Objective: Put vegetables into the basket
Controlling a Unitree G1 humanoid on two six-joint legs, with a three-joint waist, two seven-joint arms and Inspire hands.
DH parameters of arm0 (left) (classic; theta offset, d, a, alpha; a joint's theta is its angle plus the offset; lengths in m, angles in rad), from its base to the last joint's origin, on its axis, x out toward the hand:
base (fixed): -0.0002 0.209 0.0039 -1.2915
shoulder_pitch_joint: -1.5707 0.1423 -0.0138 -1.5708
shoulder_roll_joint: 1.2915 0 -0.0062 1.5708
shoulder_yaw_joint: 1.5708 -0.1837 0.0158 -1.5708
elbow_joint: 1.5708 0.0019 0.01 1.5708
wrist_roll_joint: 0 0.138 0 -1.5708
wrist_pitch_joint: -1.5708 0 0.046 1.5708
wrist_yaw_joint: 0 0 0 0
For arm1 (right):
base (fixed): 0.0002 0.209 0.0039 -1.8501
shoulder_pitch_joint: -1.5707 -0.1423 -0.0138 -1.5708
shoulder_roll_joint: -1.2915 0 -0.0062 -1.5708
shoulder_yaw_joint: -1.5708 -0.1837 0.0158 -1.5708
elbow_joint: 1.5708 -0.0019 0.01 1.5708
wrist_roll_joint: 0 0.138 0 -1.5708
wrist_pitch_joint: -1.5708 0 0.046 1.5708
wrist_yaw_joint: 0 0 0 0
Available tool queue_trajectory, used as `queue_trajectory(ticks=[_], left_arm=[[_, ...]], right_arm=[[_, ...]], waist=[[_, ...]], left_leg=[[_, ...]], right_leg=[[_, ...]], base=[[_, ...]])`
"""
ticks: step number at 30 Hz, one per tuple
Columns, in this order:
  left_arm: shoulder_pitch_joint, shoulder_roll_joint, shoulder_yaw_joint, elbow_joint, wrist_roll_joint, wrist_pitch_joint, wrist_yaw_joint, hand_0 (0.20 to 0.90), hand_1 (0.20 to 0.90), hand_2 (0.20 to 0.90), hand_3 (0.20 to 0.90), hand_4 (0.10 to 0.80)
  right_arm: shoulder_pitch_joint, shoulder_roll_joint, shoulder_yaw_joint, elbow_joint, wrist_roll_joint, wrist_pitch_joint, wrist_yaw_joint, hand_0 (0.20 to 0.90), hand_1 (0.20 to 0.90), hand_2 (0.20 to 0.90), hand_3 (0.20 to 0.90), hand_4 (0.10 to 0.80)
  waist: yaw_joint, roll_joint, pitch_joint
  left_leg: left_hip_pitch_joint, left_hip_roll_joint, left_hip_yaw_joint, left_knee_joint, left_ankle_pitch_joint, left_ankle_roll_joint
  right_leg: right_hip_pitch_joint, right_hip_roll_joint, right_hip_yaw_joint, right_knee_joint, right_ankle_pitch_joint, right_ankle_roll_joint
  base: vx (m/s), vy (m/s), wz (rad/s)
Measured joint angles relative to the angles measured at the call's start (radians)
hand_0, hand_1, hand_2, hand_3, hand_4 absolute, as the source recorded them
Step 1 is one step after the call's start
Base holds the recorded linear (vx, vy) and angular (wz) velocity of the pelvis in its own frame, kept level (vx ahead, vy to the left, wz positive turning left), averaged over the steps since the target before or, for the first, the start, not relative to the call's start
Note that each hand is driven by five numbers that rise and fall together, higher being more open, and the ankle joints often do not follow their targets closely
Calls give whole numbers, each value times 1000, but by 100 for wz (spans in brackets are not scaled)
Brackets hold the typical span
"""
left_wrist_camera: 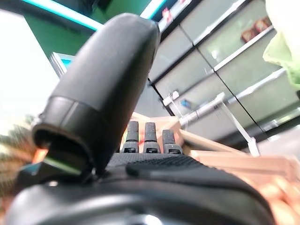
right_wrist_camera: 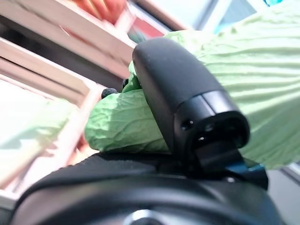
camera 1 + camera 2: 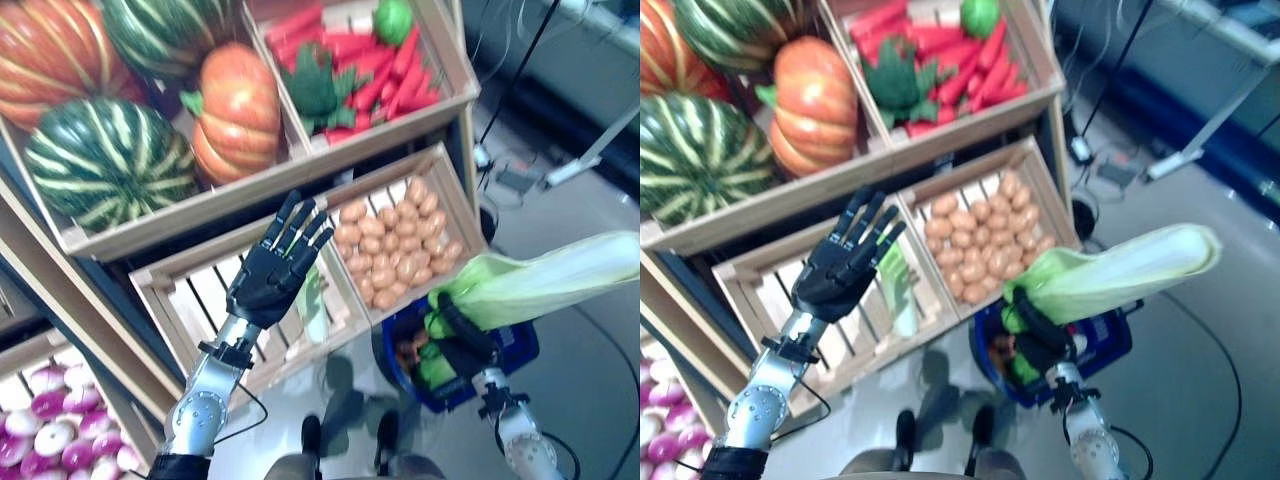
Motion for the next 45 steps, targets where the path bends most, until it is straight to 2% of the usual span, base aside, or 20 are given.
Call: queue_trajectory(ticks=[2,5,8,12,15,18,23,25,27,32,36,45], left_arm=[[-35,0,0,1,-11,-23,0,900,900,900,900,800],[-70,0,2,1,-20,-64,1,900,900,900,900,800],[-107,-1,-5,8,-20,-96,-1,900,900,900,900,800],[-145,-2,-34,27,-20,-136,-4,900,900,900,900,800],[-188,-4,-80,71,-20,-162,6,900,900,900,900,800],[-191,-4,-104,74,-20,-169,6,900,900,900,900,800],[-190,-5,-112,78,-62,-174,6,900,900,900,900,800],[-190,-5,-116,79,-63,-174,6,900,900,900,900,800],[-200,-5,-134,78,-97,-174,7,900,900,900,900,800],[-212,-2,-170,79,-119,-187,7,900,900,900,900,800],[-232,-1,-200,86,-119,-194,5,900,900,900,900,800],[-297,8,-202,104,-119,-210,1,900,900,900,900,800]], right_arm=[[-81,3,-60,41,18,-30,-58,300,300,300,300,400],[-129,6,-71,38,51,-85,-127,300,300,300,300,400],[-168,9,-70,48,111,-115,-184,300,300,300,300,400],[-233,13,-75,111,186,-159,-222,300,300,300,300,400],[-308,13,-76,171,234,-192,-268,300,300,300,300,400],[-346,10,-76,189,234,-212,-282,300,300,300,300,400],[-416,2,-74,223,233,-212,-322,300,300,300,300,400],[-433,-4,-74,261,233,-199,-342,300,300,300,300,400],[-448,-45,-60,323,231,-131,-362,300,300,300,300,400],[-449,-71,-23,331,223,-53,-371,300,300,300,300,400],[-540,-107,21,438,152,27,-405,300,300,300,300,400],[-689,-124,26,620,107,93,-418,300,300,300,300,400]], waist=[[2,11,84],[4,18,177],[6,23,216],[15,29,242],[24,29,246],[27,29,246],[32,29,246],[38,29,246],[53,29,246],[57,28,246],[60,28,246],[83,28,246]], left_leg=[[-37,1,1,36,-3,-3],[-77,4,0,92,-18,-4],[-163,7,0,161,-39,-6],[-277,6,0,247,-52,-3],[-389,2,-3,361,-83,-1],[-465,-2,-12,445,-110,-1],[-574,-4,-20,527,-120,2],[-602,-5,-26,549,-119,3],[-629,-5,-31,565,-120,3],[-688,-12,-53,590,-118,1],[-708,-15,-58,599,-121,4],[-712,-19,-62,597,-122,4]], right_leg=[[-38,1,4,35,-2,-7],[-77,-1,9,88,-13,-18],[-164,-7,10,159,-32,-27],[-291,-20,23,275,-62,-36],[-415,-46,30,418,-112,-43],[-495,-66,35,514,-154,-47],[-598,-81,36,597,-165,-56],[-622,-83,36,614,-165,-57],[-646,-83,36,626,-165,-56],[-693,-80,34,641,-165,-56],[-707,-80,34,648,-166,-58],[-708,-84,29,646,-168,-60]], base=[[-159,-20,-1],[-142,0,-4],[-134,14,-2],[-127,18,-1],[-44,10,7],[-8,23,14],[10,-10,7],[36,-63,6],[6,-83,3],[25,-57,7],[-10,-53,5],[1,-12,1]])
